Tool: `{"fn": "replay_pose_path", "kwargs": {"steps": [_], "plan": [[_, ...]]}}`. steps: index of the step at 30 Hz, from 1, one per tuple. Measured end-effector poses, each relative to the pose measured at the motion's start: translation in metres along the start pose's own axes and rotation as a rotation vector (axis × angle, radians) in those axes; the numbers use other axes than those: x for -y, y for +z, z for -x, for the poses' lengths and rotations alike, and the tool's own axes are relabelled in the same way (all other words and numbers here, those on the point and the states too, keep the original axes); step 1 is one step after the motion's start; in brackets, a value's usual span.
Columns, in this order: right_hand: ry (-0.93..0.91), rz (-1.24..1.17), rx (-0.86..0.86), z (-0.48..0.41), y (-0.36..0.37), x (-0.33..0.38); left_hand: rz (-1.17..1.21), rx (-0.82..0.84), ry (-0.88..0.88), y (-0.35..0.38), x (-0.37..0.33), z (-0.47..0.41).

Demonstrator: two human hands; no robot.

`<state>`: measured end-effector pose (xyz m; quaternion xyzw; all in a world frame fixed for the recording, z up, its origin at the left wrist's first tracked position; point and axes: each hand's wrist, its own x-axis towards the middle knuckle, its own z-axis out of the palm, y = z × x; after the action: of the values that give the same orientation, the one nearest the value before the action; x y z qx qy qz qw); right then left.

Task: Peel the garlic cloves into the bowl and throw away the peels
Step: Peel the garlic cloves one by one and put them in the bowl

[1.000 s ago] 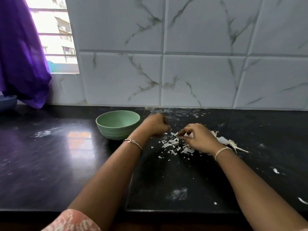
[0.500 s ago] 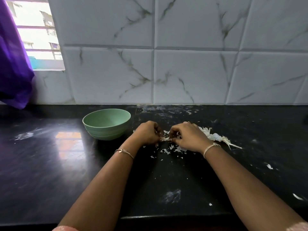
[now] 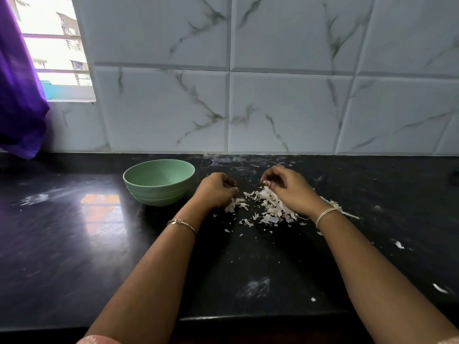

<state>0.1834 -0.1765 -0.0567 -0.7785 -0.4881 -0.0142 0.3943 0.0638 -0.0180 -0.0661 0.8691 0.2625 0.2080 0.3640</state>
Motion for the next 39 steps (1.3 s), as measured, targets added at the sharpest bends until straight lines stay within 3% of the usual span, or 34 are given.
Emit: {"fn": "replay_pose_path", "kwargs": {"steps": [3, 8, 12, 17, 23, 31, 39], "plan": [[0.07, -0.284, -0.111, 0.002, -0.011, 0.001, 0.101, 0.063, -0.015, 0.001, 0.002, 0.001], [0.127, -0.456, -0.178, 0.005, -0.023, 0.006, -0.052, 0.142, 0.06, 0.001, 0.001, 0.001], [0.175, -0.362, -0.079, 0.002, -0.024, 0.003, -0.065, 0.142, 0.127, 0.008, -0.004, 0.004], [0.149, -0.209, -0.146, -0.003, -0.019, -0.006, -0.218, 0.048, 0.345, 0.026, -0.015, 0.011], [0.143, -0.079, -0.136, -0.004, -0.015, -0.01, -0.419, 0.147, 0.32, 0.045, -0.019, 0.005], [0.148, -0.06, -0.132, -0.003, -0.017, -0.008, -0.42, 0.06, 0.395, 0.05, -0.019, 0.002], [0.147, -0.089, -0.206, -0.002, -0.019, -0.008, -0.24, -0.037, 0.353, 0.045, -0.013, -0.003]]}}
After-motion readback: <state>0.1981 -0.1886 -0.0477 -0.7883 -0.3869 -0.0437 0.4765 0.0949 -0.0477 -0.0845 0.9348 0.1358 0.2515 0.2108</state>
